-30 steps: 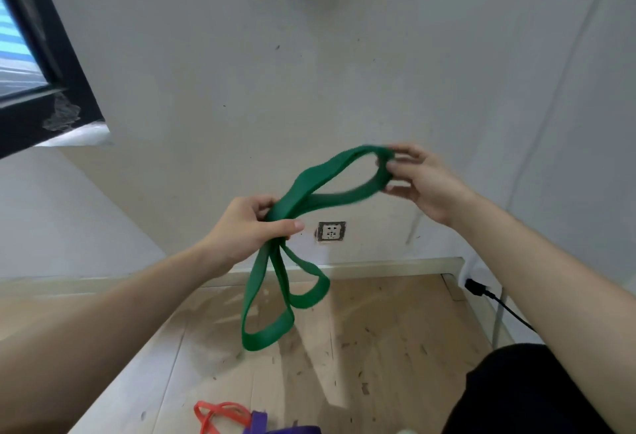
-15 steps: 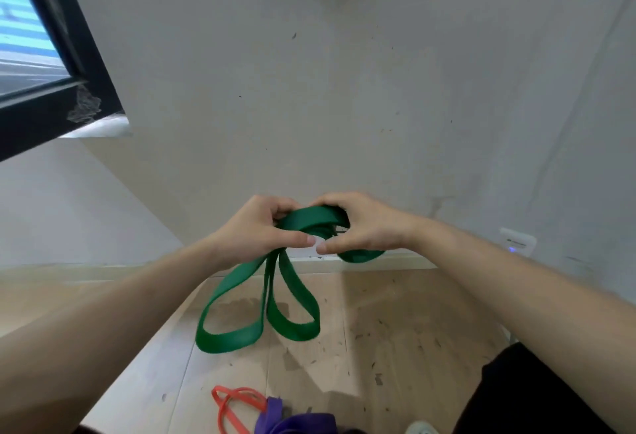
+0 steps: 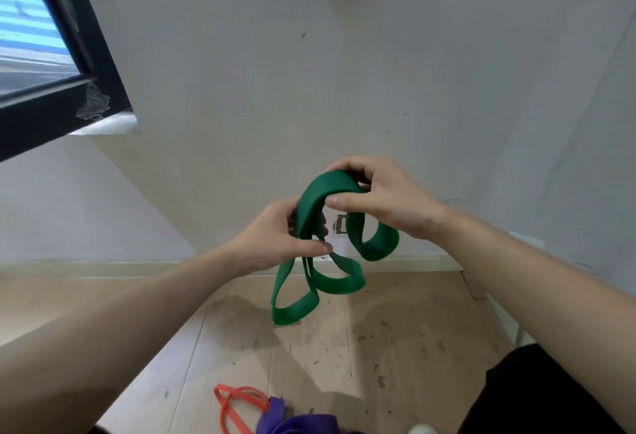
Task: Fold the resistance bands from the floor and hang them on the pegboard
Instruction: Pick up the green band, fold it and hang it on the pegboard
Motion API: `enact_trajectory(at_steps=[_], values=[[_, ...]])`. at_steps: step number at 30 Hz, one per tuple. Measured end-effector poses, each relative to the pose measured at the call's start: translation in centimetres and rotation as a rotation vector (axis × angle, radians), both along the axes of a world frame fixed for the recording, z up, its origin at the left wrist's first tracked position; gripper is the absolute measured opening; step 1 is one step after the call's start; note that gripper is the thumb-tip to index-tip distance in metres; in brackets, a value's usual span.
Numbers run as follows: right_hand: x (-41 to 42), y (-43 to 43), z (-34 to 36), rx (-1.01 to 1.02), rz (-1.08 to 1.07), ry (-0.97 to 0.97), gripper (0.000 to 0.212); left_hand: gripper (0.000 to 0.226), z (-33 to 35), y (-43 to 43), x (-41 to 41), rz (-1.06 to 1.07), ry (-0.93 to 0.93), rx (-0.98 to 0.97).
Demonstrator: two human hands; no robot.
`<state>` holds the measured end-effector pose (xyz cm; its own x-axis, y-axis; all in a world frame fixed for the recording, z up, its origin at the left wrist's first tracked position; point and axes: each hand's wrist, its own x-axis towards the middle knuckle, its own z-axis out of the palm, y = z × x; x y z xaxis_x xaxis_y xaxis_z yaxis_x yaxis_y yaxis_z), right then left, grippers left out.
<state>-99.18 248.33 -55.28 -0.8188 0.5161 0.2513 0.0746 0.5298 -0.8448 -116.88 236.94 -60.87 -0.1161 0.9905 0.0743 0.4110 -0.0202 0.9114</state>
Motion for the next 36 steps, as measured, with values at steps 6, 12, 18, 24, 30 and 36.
enact_trajectory(at_steps=[6, 12, 18, 24, 30, 36], values=[[1.1, 1.4, 1.1, -0.059, -0.071, 0.210, 0.019, 0.035, 0.4, 0.3, 0.6, -0.004, -0.067, -0.005], [2.9, 4.3, 0.8, -0.177, -0.112, 0.202, 0.018, 0.044, 1.7, 0.4, -0.1, 0.109, -0.182, 0.045], [4.1, 6.1, -1.7, -0.085, -0.017, -0.327, 0.024, 0.031, 2.9, -0.4, -1.4, 0.191, -0.196, 0.141], [1.6, 3.6, -2.0, -0.073, 0.055, -0.341, 0.054, 0.026, 3.1, -0.3, -1.0, 0.157, -0.177, 0.135], [-0.8, 0.7, -2.6, -0.166, 0.130, -0.129, 0.043, 0.025, 3.2, -0.5, -1.0, 0.151, -0.196, 0.135], [-1.5, 0.1, -2.1, -0.205, 0.040, -0.009, 0.028, 0.029, 3.5, -0.6, -1.1, 0.142, -0.289, 0.180]])
